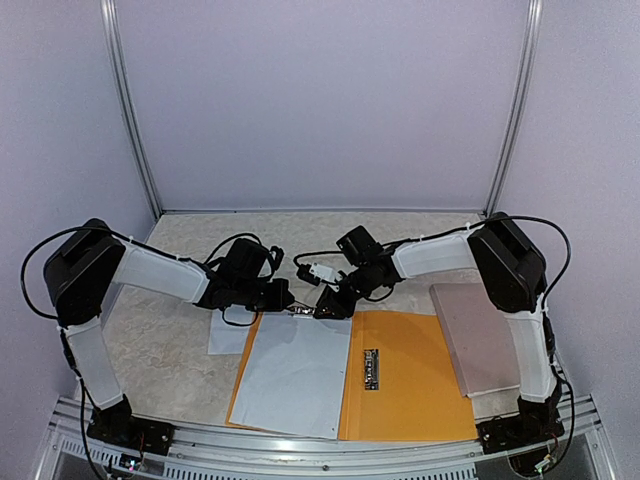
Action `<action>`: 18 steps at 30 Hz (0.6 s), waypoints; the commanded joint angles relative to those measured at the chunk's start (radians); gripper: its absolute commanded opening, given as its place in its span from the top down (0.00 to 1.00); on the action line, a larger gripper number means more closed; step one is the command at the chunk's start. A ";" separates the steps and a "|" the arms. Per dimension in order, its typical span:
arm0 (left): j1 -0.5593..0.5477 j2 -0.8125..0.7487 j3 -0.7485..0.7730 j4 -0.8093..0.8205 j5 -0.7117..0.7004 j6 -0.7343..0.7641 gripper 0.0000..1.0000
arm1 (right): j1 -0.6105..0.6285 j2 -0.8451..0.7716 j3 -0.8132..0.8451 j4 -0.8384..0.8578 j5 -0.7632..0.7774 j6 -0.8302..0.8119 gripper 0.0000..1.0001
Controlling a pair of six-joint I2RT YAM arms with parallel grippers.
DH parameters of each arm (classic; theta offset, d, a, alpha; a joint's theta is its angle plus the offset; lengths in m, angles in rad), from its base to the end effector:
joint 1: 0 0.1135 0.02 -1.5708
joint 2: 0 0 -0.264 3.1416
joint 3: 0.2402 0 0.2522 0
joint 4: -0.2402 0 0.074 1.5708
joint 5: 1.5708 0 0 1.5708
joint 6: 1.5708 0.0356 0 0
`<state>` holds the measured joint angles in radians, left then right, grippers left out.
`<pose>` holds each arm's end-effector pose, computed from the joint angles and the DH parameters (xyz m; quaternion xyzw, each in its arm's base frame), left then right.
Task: Put the files into the folder
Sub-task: Clamp the file in the folder.
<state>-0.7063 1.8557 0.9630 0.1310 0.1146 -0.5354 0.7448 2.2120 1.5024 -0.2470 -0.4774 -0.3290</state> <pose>0.2817 -0.2457 0.1382 0.1008 0.9125 -0.2714 0.2890 0.3298 0.3263 0.1247 -0.5351 0.7593 0.2811 0.2409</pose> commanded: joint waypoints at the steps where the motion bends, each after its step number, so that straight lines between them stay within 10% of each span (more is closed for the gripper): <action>1: -0.007 0.045 -0.066 -0.139 0.023 -0.007 1.00 | 0.001 0.034 -0.038 -0.044 0.028 -0.005 0.67; 18: 0.022 0.113 -0.098 -0.187 0.034 -0.010 1.00 | -0.004 0.064 -0.057 -0.040 0.026 -0.021 0.82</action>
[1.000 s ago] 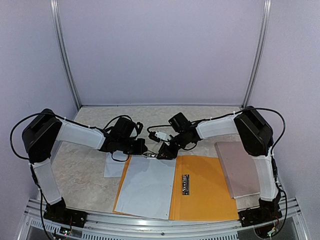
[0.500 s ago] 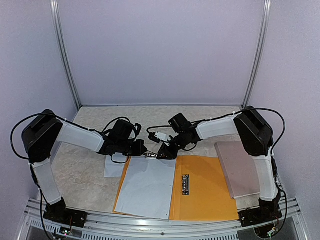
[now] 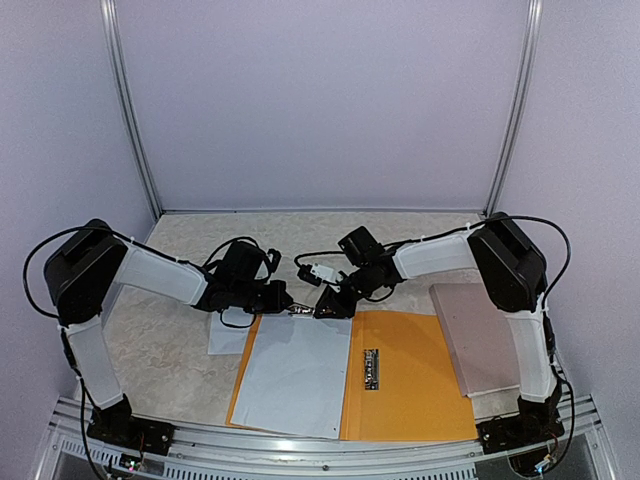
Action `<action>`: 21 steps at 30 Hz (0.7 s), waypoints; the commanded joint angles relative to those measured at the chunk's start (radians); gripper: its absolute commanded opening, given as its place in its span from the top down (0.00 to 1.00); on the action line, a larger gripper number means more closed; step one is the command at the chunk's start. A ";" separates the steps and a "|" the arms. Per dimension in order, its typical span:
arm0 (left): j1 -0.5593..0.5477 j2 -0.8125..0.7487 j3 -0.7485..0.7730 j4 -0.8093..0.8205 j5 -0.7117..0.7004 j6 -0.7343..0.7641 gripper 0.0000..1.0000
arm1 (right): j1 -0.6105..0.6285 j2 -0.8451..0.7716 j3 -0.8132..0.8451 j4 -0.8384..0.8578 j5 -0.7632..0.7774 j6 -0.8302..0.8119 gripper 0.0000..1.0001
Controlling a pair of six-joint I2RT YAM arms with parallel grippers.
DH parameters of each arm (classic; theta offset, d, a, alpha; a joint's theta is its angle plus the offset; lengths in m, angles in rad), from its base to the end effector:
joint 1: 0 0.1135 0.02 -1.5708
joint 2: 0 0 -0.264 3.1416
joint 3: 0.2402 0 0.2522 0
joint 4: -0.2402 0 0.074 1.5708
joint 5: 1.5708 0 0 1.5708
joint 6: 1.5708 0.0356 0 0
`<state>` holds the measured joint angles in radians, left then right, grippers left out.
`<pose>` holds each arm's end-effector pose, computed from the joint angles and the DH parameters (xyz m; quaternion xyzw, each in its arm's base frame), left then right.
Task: Put the files into the folder
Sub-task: Clamp the file in the folder.
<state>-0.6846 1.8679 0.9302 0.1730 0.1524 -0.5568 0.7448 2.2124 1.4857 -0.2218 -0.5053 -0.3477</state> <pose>0.2827 -0.2378 0.1284 0.0884 0.9134 -0.2844 0.2774 0.3282 0.3260 0.1216 -0.5442 0.7479 0.2918 0.2437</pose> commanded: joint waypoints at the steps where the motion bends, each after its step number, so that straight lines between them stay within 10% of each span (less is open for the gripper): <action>1: 0.000 0.105 -0.064 -0.233 -0.005 0.012 1.00 | -0.005 0.064 -0.041 -0.066 0.054 -0.002 0.82; 21: 0.009 0.168 -0.063 -0.309 -0.025 0.021 1.00 | -0.005 0.069 -0.044 -0.072 0.055 0.006 0.85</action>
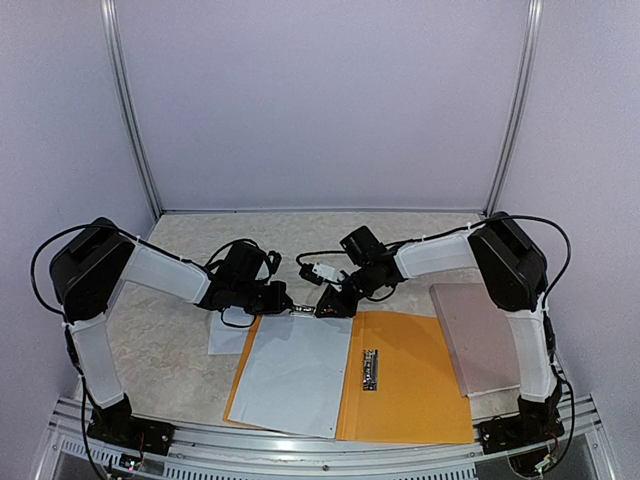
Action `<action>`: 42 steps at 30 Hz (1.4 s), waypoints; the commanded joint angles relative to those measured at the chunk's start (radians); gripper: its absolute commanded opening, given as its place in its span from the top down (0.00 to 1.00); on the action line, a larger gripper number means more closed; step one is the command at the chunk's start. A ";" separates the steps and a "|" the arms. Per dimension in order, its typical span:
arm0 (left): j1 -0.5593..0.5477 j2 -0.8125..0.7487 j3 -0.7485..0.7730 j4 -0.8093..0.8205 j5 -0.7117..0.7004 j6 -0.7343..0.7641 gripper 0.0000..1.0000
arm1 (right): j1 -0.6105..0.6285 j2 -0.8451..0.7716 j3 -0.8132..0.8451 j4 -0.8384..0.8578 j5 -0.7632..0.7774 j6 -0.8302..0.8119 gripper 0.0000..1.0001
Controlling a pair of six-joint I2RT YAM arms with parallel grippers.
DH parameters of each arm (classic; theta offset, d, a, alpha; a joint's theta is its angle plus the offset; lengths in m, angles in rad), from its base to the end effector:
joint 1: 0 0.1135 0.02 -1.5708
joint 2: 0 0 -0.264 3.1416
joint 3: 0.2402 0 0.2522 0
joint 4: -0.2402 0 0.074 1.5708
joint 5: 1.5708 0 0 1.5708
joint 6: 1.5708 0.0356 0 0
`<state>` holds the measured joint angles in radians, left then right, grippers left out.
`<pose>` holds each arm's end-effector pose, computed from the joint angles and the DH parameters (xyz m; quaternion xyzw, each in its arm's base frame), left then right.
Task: Put the files into the folder
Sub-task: Clamp the file in the folder.
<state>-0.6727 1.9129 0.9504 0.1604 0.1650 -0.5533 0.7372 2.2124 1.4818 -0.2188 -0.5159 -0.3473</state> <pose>0.2886 -0.2374 0.1170 0.0860 0.9204 -0.2775 0.2617 0.3299 0.3233 0.1209 -0.5419 0.7483 0.2955 0.2430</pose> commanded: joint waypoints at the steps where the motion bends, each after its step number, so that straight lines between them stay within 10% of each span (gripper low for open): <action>1: -0.002 0.122 -0.083 -0.297 -0.038 0.018 1.00 | 0.001 0.070 -0.039 -0.076 0.069 0.005 0.85; 42: -0.032 -0.052 -0.088 -0.344 -0.026 -0.011 1.00 | 0.003 0.107 0.002 -0.123 0.107 0.025 0.88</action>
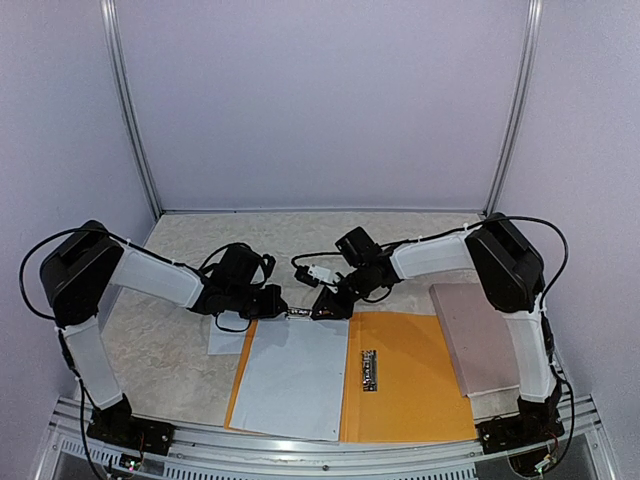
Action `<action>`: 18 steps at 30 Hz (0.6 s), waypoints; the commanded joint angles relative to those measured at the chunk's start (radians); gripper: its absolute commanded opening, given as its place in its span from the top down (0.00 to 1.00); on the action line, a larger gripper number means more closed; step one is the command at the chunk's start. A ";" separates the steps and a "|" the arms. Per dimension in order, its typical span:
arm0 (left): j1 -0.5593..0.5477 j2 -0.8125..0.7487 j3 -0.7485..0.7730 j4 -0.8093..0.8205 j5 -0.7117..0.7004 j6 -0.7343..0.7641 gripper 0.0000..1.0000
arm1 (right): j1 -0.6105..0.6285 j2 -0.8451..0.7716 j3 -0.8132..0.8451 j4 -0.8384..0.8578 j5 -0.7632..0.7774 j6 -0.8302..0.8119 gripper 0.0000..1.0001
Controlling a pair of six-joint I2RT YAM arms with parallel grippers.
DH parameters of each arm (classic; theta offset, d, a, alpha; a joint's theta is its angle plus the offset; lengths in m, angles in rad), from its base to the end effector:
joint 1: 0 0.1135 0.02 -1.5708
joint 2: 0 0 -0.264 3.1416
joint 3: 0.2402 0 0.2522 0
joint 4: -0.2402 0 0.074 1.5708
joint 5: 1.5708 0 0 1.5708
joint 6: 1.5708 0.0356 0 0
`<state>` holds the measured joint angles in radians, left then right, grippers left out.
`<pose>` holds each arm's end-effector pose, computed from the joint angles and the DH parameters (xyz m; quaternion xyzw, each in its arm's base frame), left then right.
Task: Put the files into the folder
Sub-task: Clamp the file in the folder.
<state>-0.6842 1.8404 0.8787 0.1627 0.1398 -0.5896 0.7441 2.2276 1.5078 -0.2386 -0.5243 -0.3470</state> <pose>0.2726 -0.2288 0.1231 0.0700 0.9219 -0.2753 0.2634 0.3302 0.3282 0.1204 -0.5446 0.7467 0.2997 0.2367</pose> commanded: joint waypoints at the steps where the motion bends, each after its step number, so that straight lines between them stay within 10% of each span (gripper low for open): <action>1: -0.023 0.016 0.000 -0.354 0.000 0.028 1.00 | -0.004 0.093 -0.024 -0.104 0.114 0.025 0.88; 18: -0.063 0.045 -0.004 -0.370 -0.001 0.000 1.00 | -0.004 0.093 -0.019 -0.109 0.117 0.029 0.89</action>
<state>-0.7116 1.8297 0.9535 -0.0059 0.0998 -0.5831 0.7448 2.2303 1.5177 -0.2420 -0.5304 -0.3248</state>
